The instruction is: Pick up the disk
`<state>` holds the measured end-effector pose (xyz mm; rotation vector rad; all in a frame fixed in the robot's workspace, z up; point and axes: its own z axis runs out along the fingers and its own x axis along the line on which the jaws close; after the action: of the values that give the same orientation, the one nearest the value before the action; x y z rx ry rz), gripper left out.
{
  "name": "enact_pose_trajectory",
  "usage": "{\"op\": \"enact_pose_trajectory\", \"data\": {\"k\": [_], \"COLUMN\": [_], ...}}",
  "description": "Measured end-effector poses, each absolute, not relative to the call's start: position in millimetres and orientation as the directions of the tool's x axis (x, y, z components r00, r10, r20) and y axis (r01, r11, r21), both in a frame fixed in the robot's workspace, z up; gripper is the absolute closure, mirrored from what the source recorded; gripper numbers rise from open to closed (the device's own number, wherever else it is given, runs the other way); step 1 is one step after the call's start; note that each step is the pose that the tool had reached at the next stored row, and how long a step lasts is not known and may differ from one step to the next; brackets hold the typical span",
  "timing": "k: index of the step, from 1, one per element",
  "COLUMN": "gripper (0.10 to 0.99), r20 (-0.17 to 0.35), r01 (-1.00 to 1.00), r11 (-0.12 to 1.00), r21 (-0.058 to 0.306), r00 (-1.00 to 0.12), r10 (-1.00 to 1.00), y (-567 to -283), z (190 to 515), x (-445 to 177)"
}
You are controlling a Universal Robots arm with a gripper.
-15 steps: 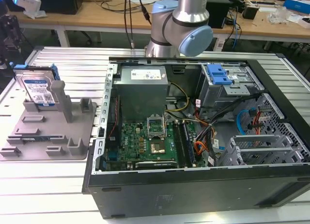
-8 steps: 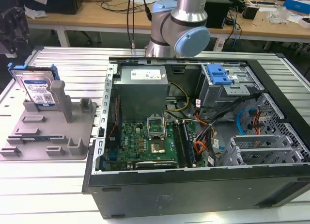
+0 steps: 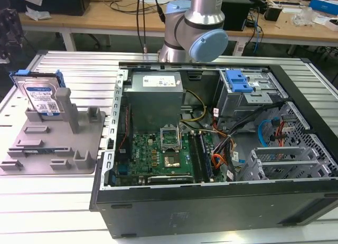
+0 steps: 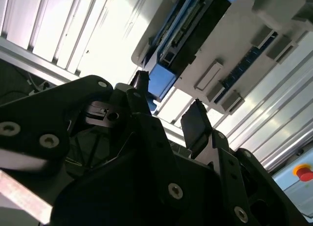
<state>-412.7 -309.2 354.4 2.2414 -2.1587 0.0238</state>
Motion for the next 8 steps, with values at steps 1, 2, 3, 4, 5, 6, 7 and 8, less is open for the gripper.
{"op": "enact_pose_trajectory", "data": {"k": [1,2,3,4,5,6,7,8], "gripper": [0.545,0.545,0.545,0.545,0.545,0.545,0.545,0.545], "r20": [0.032,0.034,0.035,0.035,0.036,0.036,0.036,0.036], "r01": [-0.999,-0.999,-0.999,-0.999,-0.999,-0.999,-0.999,-0.999], "r11": [-0.037,-0.037,-0.037,-0.037,-0.037,-0.037,-0.037,-0.037], "r21": [0.011,0.011,0.011,0.011,0.011,0.011,0.011,0.011], "r00": [0.038,0.038,0.038,0.038,0.038,0.038,0.038,0.038], "r10": [-0.999,-0.999,-0.999,-0.999,-0.999,-0.999,-0.999,-0.999], "y": [-309.1,-309.1,-309.1,-309.1,-309.1,-309.1,-309.0,-309.1], "z": [354.4,354.5,354.4,354.4,354.4,354.4,354.3,354.1], "x": [-412.7,-412.7,-412.7,-412.7,-412.7,-412.6,-411.6,-410.6]}}
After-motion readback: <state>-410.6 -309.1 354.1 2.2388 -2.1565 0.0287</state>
